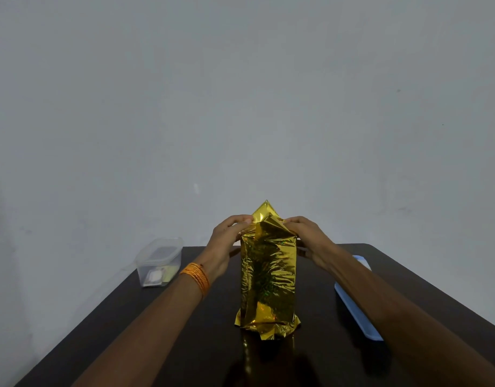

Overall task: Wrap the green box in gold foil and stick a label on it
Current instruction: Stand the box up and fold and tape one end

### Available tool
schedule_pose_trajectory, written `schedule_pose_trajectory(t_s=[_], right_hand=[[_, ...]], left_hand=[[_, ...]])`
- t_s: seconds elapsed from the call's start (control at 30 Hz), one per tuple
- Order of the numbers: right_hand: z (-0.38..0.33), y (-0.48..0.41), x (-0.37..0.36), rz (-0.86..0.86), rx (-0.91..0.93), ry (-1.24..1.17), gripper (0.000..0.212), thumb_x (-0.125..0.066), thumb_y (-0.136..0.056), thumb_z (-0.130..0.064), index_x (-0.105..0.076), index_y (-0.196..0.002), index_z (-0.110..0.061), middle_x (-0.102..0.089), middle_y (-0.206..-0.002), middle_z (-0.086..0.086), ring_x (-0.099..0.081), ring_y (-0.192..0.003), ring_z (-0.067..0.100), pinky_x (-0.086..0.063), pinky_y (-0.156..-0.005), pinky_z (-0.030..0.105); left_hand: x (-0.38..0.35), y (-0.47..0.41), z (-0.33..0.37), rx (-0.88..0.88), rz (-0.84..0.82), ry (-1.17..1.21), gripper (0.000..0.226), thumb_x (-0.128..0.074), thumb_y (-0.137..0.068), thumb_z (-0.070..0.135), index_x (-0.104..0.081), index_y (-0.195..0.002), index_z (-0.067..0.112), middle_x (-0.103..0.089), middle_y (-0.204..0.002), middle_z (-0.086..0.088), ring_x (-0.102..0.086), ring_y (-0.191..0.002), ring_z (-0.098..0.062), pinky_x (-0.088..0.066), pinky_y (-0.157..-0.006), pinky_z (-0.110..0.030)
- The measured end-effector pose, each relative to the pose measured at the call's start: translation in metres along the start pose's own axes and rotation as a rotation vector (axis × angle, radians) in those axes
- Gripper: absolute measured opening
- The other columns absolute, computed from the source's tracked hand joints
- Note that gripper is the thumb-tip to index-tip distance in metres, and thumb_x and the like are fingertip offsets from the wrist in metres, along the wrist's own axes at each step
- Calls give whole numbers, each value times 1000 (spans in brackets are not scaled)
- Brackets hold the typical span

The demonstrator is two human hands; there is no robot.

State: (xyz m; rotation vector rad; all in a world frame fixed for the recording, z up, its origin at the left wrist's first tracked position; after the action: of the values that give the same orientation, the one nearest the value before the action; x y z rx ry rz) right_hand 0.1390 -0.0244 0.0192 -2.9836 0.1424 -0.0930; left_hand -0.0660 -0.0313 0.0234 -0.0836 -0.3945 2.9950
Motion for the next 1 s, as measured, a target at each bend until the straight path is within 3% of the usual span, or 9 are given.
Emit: schedule_pose_trajectory(t_s=[0.1,0.17,0.27,0.37,0.5,0.6,0.73,0.87,1.0], right_hand=[[2,2,3,12,11,-64,33,-63,-94,-42,-61,-115,-17,-67,-108,9,-65,-95,23,-51,-80,35],[1,7,11,64,21,-101,36,-60,-96,-44,-58,-120,-16,-66,-111,11,-64,-102,25,-51,-83,37],[-2,17,33,218,129,27,28,-59,-98,-35,-59,-116,-13,-65,-107,8,-61,-96,21,-50,-79,33],[-4,29,65,343,184,154,16,-61,-96,-26,-65,-107,-15,-70,-98,4,-64,-91,19,-51,-79,31],[-3,52,111,439,187,302,11,-64,-91,-20,-71,-95,-13,-72,-90,4,-64,-84,17,-52,-78,33],[11,68,141,457,112,402,12,-68,-88,-21,-71,-85,-10,-71,-85,5,-63,-79,17,-49,-69,28],[39,85,167,439,-53,504,37,-69,-88,-32,-68,-80,5,-65,-78,14,-56,-71,19,-42,-62,29],[54,101,171,346,-232,417,30,-65,-92,-35,-66,-74,-11,-60,-74,2,-46,-62,12,-32,-55,23],[64,101,166,266,-333,232,23,-70,-91,-31,-67,-79,-12,-52,-63,0,-39,-52,9,-29,-50,21]], left_hand=[[1,4,10,-79,55,-34,15,-67,-91,26,-75,-103,21,-71,-112,1,-61,-112,-15,-46,-105,-49],[-3,8,25,-212,165,-59,10,-66,-92,21,-75,-97,18,-72,-104,6,-62,-104,-7,-50,-98,-37],[-18,20,54,-489,300,-179,10,-64,-93,18,-73,-89,17,-73,-93,7,-65,-95,-4,-49,-80,-15],[-50,34,79,-698,264,-275,10,-62,-94,16,-72,-90,15,-72,-90,8,-65,-89,-3,-48,-74,-9],[-109,42,92,-836,138,-352,11,-64,-90,12,-73,-87,16,-72,-84,9,-65,-81,-3,-51,-70,-15],[-147,38,73,-771,21,-417,12,-64,-88,13,-74,-88,19,-72,-83,7,-66,-77,-7,-55,-71,-23],[-180,31,18,-569,-98,-467,16,-62,-86,10,-76,-90,18,-71,-84,5,-65,-79,-10,-53,-71,-24],[-199,27,-39,-302,-205,-499,22,-58,-84,3,-73,-96,13,-69,-87,1,-64,-85,-13,-50,-68,-20],[-209,30,-73,-88,-367,-650,32,-68,-80,9,-62,-111,8,-62,-96,-7,-63,-96,-26,-54,-78,-37]])
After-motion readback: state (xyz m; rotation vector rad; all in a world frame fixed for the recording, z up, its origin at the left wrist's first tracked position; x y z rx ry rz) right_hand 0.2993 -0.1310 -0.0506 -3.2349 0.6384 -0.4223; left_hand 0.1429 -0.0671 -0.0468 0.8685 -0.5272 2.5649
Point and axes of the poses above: each hand's wrist, its own y-axis away from the middle knuckle, its own x-axis out of the back of the hand, z = x × y, the point moved 1 cm from there along -y, towards the middle knuckle
